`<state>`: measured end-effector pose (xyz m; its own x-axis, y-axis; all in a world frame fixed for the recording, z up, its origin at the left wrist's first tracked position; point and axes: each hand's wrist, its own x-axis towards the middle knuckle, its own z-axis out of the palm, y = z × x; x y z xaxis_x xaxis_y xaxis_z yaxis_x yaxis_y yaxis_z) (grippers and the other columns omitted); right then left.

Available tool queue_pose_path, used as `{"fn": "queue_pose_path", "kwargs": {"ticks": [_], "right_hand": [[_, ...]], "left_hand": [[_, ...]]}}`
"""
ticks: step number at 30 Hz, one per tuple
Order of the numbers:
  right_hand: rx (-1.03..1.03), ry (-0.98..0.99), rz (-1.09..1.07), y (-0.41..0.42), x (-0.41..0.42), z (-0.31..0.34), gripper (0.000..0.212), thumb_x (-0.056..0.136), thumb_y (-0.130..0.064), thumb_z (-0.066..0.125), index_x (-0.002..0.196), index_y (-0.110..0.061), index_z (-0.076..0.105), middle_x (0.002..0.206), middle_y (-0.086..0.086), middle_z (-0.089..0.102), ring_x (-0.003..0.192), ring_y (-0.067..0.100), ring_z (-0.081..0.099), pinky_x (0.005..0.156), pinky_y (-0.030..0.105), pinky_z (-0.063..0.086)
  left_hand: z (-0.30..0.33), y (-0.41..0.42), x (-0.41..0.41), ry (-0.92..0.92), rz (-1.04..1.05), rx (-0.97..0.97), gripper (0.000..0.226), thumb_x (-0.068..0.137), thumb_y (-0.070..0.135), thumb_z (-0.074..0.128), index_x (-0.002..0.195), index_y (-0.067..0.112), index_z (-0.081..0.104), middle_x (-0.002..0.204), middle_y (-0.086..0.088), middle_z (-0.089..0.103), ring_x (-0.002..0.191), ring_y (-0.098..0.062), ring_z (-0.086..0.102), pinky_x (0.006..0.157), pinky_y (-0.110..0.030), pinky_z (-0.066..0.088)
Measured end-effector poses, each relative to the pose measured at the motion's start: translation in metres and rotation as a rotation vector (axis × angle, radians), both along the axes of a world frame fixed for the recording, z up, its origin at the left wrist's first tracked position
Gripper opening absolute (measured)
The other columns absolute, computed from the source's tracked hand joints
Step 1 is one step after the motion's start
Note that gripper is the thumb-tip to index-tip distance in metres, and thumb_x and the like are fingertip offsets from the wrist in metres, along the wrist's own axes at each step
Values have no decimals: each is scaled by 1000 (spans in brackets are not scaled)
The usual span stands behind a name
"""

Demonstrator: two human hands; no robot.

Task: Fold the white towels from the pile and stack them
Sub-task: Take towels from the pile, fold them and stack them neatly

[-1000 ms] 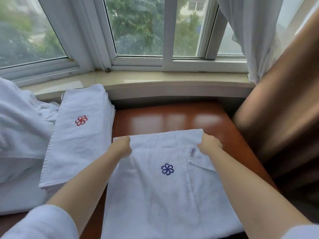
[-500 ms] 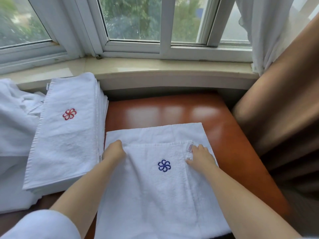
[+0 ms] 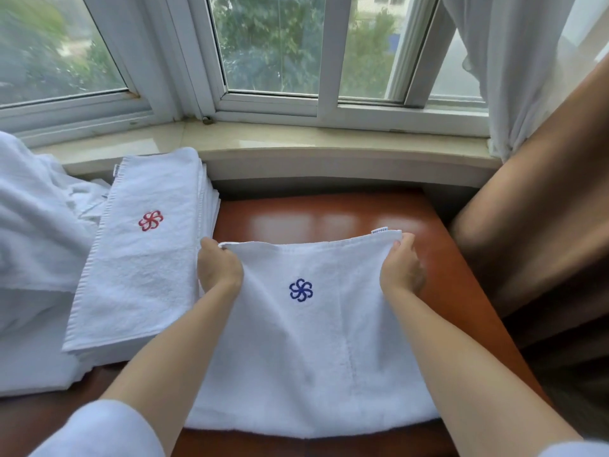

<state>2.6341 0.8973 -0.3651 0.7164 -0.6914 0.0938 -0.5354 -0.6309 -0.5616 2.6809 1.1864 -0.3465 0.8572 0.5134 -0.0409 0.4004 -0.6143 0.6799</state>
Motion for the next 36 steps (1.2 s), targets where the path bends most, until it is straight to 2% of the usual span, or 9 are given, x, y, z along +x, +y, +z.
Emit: {"fn": "queue_pose_path", "kwargs": {"ticks": [7, 11, 16, 20, 25, 28, 30, 33, 36], "right_hand": [[48, 12, -26, -15, 46, -9, 22, 103, -19, 26, 115, -11, 43, 118, 11, 62, 95, 39, 61, 69, 35, 34], [136, 211, -1, -22, 76, -31, 26, 102, -17, 28, 120, -9, 46, 125, 14, 55, 109, 37, 55, 82, 39, 41], [224, 349, -71, -30, 86, -62, 35, 96, -22, 42, 126, -12, 57, 133, 13, 38, 124, 31, 35, 99, 37, 37], [359, 359, -110, -34, 99, -61, 36, 91, -30, 50, 119, -10, 59, 127, 12, 43, 103, 35, 52, 89, 36, 45], [536, 405, -139, -30, 109, -50, 35, 92, -32, 46, 114, -10, 62, 115, 12, 63, 102, 33, 61, 92, 38, 51], [603, 484, -97, -20, 108, -44, 44, 88, -34, 52, 127, -12, 57, 133, 12, 53, 117, 32, 53, 102, 40, 44], [723, 479, -76, -12, 104, -40, 49, 87, -30, 58, 134, -14, 54, 143, 11, 41, 124, 29, 48, 105, 37, 41], [806, 480, -23, -7, 98, -38, 41, 87, -19, 59, 126, -5, 56, 120, 11, 56, 103, 28, 57, 84, 30, 45], [588, 378, -46, -8, 88, -29, 26, 87, -15, 55, 108, -3, 65, 99, 11, 63, 83, 27, 56, 70, 29, 42]], "left_hand": [[-2, -5, 47, 20, 29, 57, 17, 98, 6, 38, 109, -1, 49, 109, -24, 60, 99, -41, 57, 78, -41, 41], [-28, -5, 70, 253, -3, 75, 33, 95, 7, 39, 127, 0, 42, 120, -24, 57, 111, -42, 54, 90, -45, 44], [-56, -7, 87, 604, -3, 145, 52, 96, 37, 36, 137, 7, 46, 138, -18, 40, 128, -35, 39, 102, -42, 36], [-66, -16, 95, 692, 55, 88, 63, 93, 56, 27, 136, 17, 51, 142, -15, 31, 129, -32, 29, 104, -47, 29], [-70, -3, 109, 712, 31, -123, 52, 84, 26, 58, 129, 0, 56, 141, -24, 45, 131, -40, 42, 109, -49, 36], [-58, -5, 106, 657, -19, -357, 45, 81, 11, 63, 122, -4, 58, 131, -24, 56, 115, -38, 57, 97, -44, 49], [-46, -9, 100, 743, -140, -356, 29, 83, 13, 60, 108, -2, 62, 108, -11, 64, 84, -29, 59, 68, -29, 46], [-27, -11, 95, 881, -241, -222, 17, 83, 22, 62, 73, 8, 59, 74, -4, 52, 65, -19, 49, 54, -27, 35], [-16, -6, 89, 718, -216, -252, 18, 80, 25, 64, 86, 8, 61, 81, -6, 55, 71, -20, 54, 58, -28, 40]]}}
